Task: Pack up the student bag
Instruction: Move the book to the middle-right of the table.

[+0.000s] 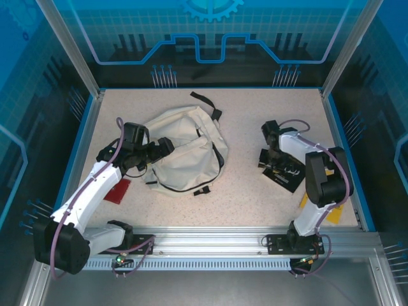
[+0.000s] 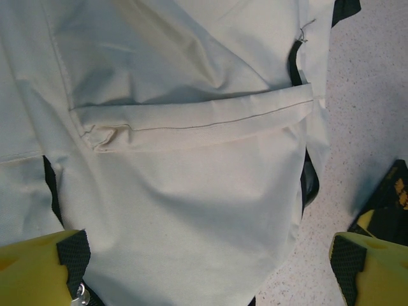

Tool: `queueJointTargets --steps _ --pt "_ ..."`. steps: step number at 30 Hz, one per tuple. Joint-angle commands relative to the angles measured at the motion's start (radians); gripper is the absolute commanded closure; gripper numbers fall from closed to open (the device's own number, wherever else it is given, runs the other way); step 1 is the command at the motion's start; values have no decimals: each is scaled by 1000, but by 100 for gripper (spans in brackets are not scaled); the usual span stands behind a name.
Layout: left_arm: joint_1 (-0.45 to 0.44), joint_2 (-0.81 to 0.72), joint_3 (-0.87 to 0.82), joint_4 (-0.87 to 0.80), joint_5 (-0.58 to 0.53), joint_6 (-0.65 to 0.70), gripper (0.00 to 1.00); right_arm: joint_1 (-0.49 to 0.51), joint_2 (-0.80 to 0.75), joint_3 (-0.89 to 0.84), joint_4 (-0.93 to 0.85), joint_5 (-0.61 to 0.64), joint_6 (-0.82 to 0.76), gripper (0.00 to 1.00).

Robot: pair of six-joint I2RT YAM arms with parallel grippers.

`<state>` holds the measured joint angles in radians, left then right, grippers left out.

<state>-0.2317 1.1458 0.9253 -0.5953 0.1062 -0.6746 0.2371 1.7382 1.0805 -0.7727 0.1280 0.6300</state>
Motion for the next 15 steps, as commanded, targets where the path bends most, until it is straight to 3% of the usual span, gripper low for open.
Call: queueJointTargets --steps 1,9,15 --pt "1 12 1 22 48 -11 1 113 3 -13 -2 -117 54 54" --pt "-31 40 20 28 55 -13 1 365 -77 -54 32 -30 118 56" --pt "-60 64 48 24 53 -8 1 355 -229 -32 -24 32 90 53"
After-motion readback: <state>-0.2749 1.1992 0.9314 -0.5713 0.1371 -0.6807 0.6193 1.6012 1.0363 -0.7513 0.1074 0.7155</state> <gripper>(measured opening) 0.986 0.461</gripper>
